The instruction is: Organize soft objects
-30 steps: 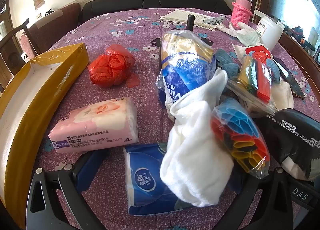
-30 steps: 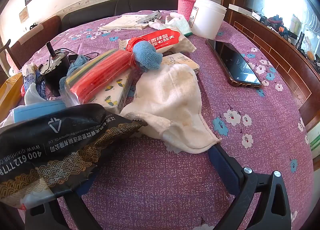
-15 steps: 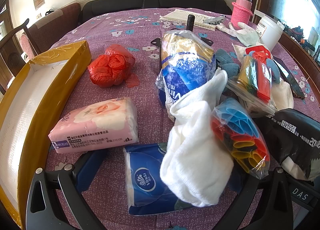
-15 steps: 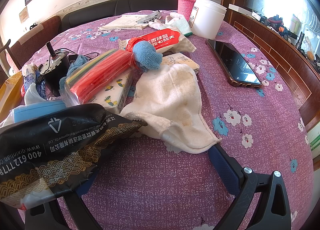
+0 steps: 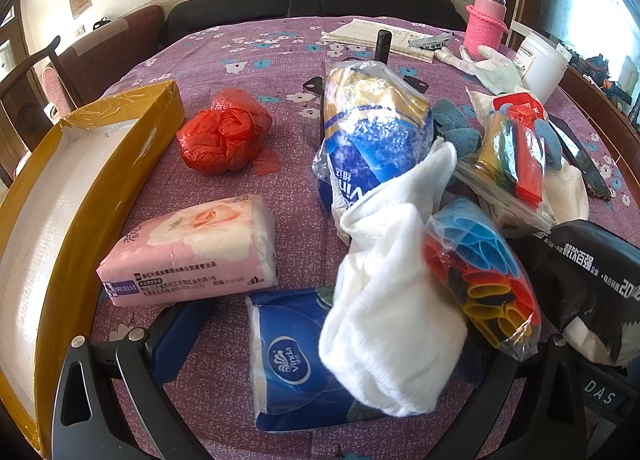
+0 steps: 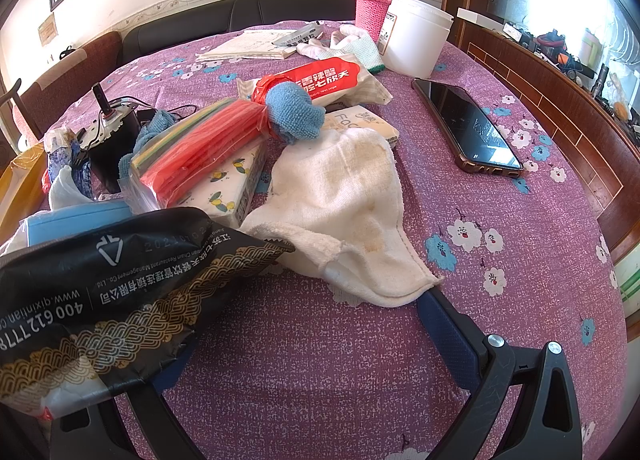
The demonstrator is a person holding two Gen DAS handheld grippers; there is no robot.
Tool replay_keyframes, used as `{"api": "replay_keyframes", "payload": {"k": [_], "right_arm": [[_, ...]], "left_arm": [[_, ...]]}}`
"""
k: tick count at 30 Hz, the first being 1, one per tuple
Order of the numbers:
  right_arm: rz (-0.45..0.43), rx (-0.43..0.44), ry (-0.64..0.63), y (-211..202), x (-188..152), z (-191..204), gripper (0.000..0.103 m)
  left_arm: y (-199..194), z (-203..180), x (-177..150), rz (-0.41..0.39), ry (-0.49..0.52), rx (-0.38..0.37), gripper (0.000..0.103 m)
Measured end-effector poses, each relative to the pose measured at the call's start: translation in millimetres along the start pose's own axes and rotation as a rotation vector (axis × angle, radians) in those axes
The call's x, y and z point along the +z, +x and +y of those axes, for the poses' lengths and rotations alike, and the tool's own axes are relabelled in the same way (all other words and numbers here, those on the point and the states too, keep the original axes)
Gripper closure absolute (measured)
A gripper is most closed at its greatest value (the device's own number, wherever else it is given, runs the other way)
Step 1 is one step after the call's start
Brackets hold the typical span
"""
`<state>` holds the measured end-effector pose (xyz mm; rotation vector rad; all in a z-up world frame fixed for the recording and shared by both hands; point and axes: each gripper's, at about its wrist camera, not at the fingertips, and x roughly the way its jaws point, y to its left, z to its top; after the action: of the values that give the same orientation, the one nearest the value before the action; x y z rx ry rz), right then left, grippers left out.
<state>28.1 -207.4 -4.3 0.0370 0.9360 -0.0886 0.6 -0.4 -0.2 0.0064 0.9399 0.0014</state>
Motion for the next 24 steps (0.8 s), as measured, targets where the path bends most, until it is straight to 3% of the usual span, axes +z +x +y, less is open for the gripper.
{"api": "replay_keyframes", "payload": {"k": [14, 20, 24], "right_arm": [[0.004, 0.026, -0.023, -2.9, -0.6, 0.3, 0.001], [0.072, 0.041, -0.055, -0.1, 4.4, -0.6, 0.001], [0.063, 0.034, -0.056, 0.5, 5.4, -2.3, 0.001]], "left_arm": [[1.1, -1.0, 1.9, 0.037, 0.011, -0.010, 0.000], [-5.7, -8.2, -4.3, 0.023, 0.050, 0.036, 0.000], [-9.3, -0.7, -7.8, 0.057, 0.064, -0.059, 0.000]]}}
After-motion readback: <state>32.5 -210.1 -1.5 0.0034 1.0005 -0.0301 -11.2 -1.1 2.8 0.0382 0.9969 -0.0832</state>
